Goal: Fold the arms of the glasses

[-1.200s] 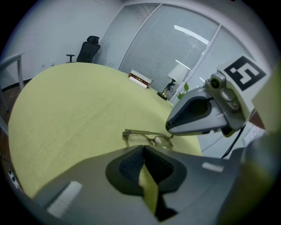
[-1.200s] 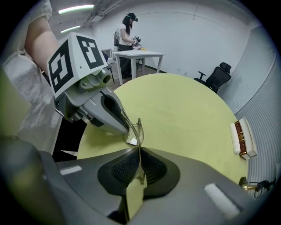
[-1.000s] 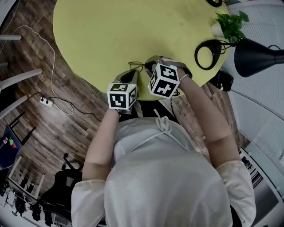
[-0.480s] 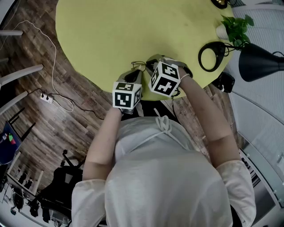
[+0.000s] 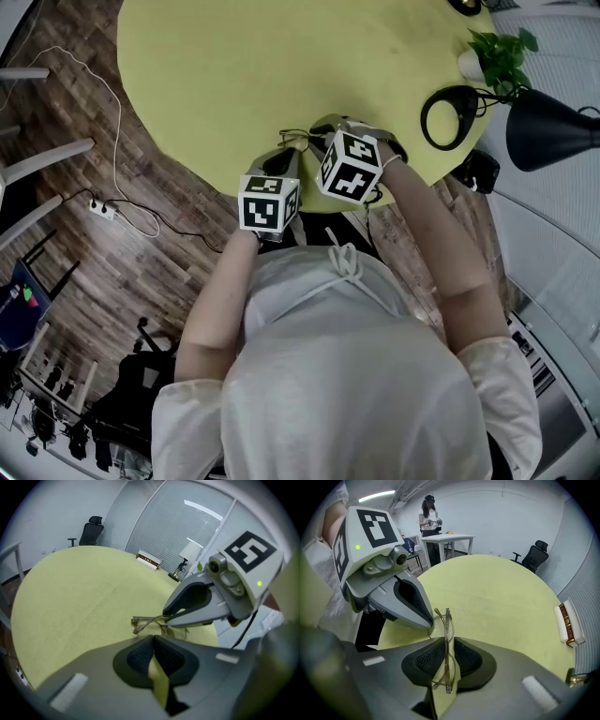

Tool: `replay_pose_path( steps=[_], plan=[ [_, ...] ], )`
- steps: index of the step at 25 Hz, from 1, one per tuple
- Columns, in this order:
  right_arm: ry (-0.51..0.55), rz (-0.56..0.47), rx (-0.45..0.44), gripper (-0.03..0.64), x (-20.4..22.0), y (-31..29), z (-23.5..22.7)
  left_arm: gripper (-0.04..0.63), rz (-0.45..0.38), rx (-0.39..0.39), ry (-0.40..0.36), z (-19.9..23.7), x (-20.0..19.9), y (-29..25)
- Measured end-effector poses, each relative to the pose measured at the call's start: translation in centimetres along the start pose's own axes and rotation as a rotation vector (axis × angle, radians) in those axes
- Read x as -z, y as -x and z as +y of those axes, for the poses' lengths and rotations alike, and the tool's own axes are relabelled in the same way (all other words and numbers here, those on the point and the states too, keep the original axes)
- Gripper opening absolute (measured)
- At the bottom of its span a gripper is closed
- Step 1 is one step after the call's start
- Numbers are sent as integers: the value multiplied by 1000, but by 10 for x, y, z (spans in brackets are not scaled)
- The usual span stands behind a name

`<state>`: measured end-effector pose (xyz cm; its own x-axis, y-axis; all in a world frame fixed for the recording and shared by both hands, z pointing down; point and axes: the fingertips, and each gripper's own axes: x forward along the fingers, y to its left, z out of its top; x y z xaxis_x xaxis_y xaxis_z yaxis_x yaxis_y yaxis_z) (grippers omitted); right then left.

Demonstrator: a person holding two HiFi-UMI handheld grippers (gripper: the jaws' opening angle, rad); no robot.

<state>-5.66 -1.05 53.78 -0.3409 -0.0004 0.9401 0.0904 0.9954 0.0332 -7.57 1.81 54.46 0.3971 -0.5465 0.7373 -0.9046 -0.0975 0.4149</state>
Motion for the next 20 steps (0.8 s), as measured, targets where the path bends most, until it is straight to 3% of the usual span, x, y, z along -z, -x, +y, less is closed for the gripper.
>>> replay_pose_path(
  steps=[4,6,10,14,20],
  plan=[
    [-18,-53,27,138,-4,11,0,6,-32,-11,-5,0,-7,11],
    [-36,-79,51,139,-5,20,-1,6,-51,-9,-11,-2,-13,18],
    [-103,-130,140,78,-3,46,-7,6,-113,1,-29,-12,-38,38],
    [-252,-238,274,2,-3,86,-18,6,-187,2,-49,-26,-69,64],
    [-487,-405,441,-2,-4,154,-32,6,-316,-10,-169,-50,-117,106]
  ],
)
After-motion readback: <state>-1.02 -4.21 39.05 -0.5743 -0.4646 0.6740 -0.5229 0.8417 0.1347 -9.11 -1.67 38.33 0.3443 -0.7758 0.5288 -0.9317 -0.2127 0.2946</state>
